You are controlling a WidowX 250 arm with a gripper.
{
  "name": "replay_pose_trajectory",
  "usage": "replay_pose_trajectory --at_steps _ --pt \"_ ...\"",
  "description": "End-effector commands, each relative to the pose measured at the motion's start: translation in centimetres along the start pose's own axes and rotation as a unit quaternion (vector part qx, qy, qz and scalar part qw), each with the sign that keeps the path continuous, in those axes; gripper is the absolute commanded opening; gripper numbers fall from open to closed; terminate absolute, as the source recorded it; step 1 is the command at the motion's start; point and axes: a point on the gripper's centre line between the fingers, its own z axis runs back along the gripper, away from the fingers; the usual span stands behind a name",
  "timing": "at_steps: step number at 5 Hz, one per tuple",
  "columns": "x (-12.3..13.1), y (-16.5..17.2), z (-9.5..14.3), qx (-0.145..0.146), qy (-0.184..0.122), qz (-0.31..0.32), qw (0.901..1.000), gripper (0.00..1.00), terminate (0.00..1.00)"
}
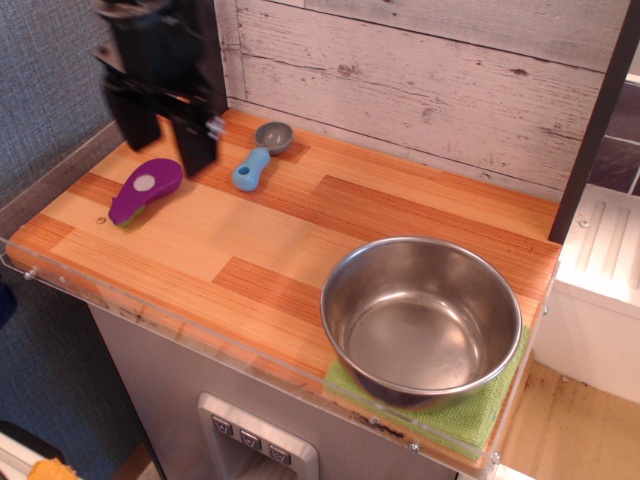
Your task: Place the purple shape directly above the silver bowl.
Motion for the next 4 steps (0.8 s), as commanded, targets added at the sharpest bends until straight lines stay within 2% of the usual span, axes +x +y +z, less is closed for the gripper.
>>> replay_pose_trajectory --at_steps 1,2,4 --pt "-1.4 7.2 -0.2 0.063 -0.003 0.036 0.9974 1.00 0.00" --pt "-1.4 7.6 -2.5 0.074 0.019 0.052 0.9958 1.00 0.00" --pt "-1.1 7.1 -5.0 0.077 0.037 0.075 0.9936 1.00 0.00"
